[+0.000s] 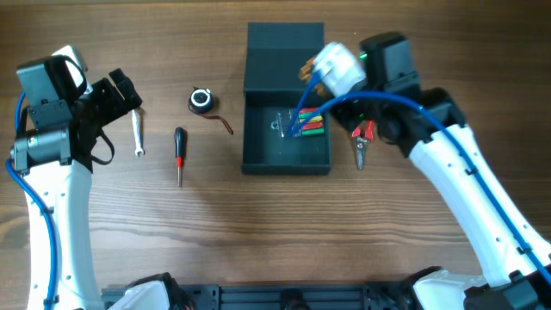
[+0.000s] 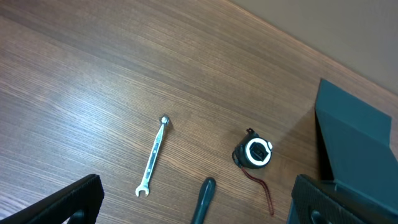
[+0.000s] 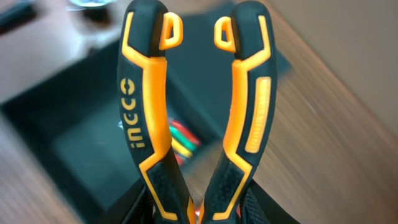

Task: Pack container
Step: 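Carry the pliers into the green box and release them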

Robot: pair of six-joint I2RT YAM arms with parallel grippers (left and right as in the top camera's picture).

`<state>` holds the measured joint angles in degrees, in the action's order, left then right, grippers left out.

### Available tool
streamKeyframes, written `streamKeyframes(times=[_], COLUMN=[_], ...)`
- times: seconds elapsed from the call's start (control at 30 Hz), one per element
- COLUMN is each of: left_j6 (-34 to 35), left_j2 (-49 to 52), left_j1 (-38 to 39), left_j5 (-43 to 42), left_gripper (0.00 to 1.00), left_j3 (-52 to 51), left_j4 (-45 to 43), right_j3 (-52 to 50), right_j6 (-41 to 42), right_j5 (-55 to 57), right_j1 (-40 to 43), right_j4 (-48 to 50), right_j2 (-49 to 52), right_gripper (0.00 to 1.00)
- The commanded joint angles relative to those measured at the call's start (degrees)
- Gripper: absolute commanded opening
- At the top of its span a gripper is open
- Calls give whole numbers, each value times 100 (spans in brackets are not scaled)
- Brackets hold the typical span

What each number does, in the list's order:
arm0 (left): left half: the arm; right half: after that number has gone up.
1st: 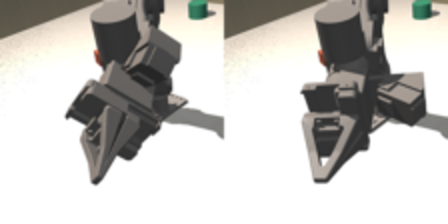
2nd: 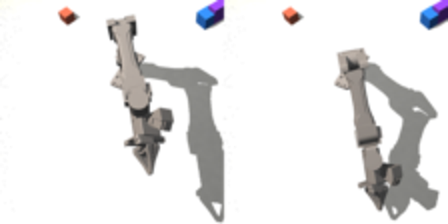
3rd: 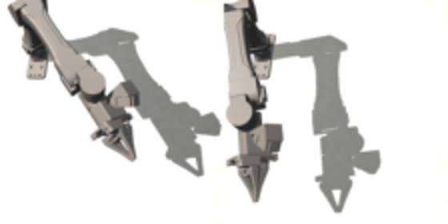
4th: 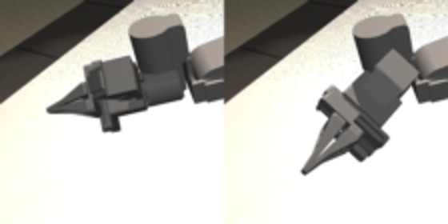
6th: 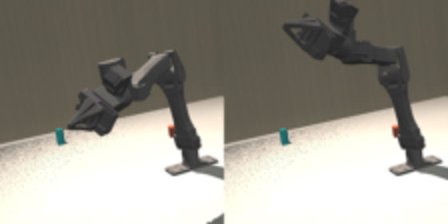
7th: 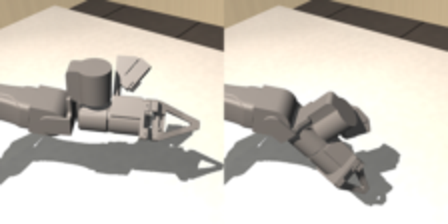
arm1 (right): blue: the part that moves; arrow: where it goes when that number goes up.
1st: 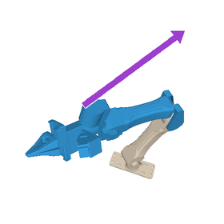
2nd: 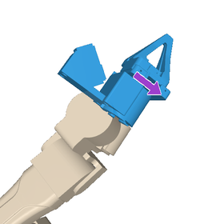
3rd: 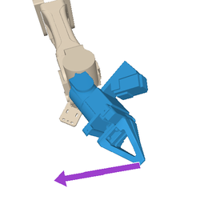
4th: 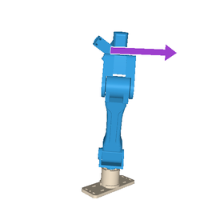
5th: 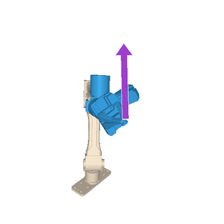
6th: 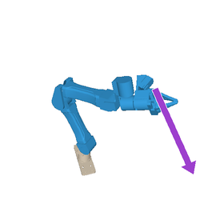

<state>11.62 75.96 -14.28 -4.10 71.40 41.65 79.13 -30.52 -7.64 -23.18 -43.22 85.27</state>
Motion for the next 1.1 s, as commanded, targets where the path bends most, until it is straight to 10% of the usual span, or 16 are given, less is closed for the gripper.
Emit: streamKeyframes(times=[0.0, 0.27, 0.73, 1.07], left_j6=[-92, -92, -92, -92], left_j2=[28, 28, 28, 28], left_j1=[-31, -31, -31, -31], left_j5=[57, 57, 57, 57], left_gripper=[100, 100, 100, 100], left_j3=[138, 138, 138, 138], left_j4=[0, 0, -2, 0], right_j3=[138, 138, 138, 140], right_j6=[-1401, -3099, -3268, -3049], right_j5=[-774, -1344, -1344, -660], right_j1=[-387, -754, -763, -763], right_j4=[31, -157, -284, -48], right_j2=[149, 1080, 2697, 2699], right_gripper=[4, 4, 5, 53])
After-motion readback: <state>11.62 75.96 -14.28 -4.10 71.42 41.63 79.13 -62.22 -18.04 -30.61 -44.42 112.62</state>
